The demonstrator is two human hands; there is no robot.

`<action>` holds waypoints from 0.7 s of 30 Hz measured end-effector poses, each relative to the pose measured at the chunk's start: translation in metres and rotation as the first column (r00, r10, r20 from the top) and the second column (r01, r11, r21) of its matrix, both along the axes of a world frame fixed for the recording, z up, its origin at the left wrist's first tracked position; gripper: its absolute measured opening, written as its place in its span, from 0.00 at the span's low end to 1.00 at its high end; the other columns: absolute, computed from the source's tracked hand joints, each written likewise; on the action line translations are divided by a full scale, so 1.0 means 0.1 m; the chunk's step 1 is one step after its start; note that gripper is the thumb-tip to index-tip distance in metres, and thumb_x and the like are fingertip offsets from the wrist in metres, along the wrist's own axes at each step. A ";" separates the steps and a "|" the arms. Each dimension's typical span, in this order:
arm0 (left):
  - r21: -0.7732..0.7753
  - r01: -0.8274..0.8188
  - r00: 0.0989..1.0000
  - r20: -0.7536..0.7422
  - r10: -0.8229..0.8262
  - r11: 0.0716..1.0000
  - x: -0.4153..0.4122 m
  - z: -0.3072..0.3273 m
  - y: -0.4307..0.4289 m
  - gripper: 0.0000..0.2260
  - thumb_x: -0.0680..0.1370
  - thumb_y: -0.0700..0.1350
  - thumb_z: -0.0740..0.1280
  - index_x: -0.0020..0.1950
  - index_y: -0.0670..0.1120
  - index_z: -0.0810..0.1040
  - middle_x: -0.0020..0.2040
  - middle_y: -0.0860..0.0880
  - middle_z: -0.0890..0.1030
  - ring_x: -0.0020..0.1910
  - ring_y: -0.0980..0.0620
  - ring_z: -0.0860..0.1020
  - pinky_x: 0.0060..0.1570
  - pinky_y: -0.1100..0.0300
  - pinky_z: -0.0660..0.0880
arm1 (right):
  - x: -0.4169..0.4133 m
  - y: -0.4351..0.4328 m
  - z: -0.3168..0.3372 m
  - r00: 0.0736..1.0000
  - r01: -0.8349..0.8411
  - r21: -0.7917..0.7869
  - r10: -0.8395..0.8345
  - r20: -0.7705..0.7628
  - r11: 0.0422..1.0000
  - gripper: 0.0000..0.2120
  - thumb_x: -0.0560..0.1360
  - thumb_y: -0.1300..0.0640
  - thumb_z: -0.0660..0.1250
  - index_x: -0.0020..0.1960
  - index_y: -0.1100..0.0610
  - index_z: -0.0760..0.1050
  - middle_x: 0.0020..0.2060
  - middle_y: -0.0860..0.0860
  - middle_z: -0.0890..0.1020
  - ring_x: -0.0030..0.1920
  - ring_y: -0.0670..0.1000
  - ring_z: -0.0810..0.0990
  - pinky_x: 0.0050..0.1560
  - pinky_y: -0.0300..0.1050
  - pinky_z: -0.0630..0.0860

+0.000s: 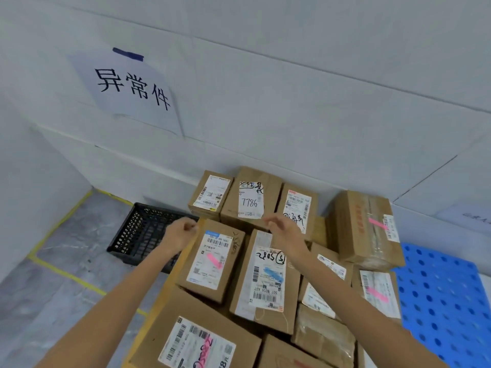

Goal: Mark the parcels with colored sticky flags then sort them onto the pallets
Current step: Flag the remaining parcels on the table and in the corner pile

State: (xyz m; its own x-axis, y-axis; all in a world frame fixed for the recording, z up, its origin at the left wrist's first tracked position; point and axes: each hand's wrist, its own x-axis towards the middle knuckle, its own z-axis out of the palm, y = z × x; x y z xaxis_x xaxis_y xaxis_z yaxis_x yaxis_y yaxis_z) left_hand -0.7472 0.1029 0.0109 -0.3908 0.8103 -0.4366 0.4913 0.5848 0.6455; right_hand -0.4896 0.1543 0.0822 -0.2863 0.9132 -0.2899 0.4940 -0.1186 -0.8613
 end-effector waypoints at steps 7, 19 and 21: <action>0.002 -0.469 0.820 0.371 0.435 0.883 -0.32 -0.30 0.71 0.28 0.78 0.51 0.65 0.75 0.45 0.60 0.72 0.40 0.65 0.70 0.41 0.65 0.68 0.48 0.64 | -0.66 0.31 -0.33 0.999 -0.051 0.020 0.051 0.018 0.999 0.10 0.79 0.62 0.58 0.56 0.55 0.76 0.56 0.48 0.78 0.58 0.45 0.73 0.57 0.35 0.66; 0.139 -0.703 0.632 0.573 0.523 0.698 -0.22 -0.32 0.76 0.16 0.75 0.42 0.71 0.60 0.47 0.71 0.62 0.41 0.76 0.56 0.43 0.78 0.54 0.48 0.78 | -0.40 0.35 -0.35 0.998 -0.002 -0.007 0.002 -0.063 1.000 0.12 0.78 0.66 0.58 0.51 0.53 0.77 0.54 0.46 0.78 0.60 0.46 0.74 0.62 0.39 0.68; 0.231 -0.696 0.652 0.598 0.465 0.680 -0.10 0.04 0.62 0.15 0.75 0.41 0.70 0.58 0.47 0.70 0.62 0.43 0.74 0.57 0.44 0.78 0.50 0.52 0.78 | -0.32 0.26 -0.21 0.993 -0.010 -0.018 0.008 -0.115 1.000 0.11 0.78 0.64 0.58 0.53 0.53 0.76 0.54 0.47 0.78 0.60 0.47 0.75 0.60 0.39 0.70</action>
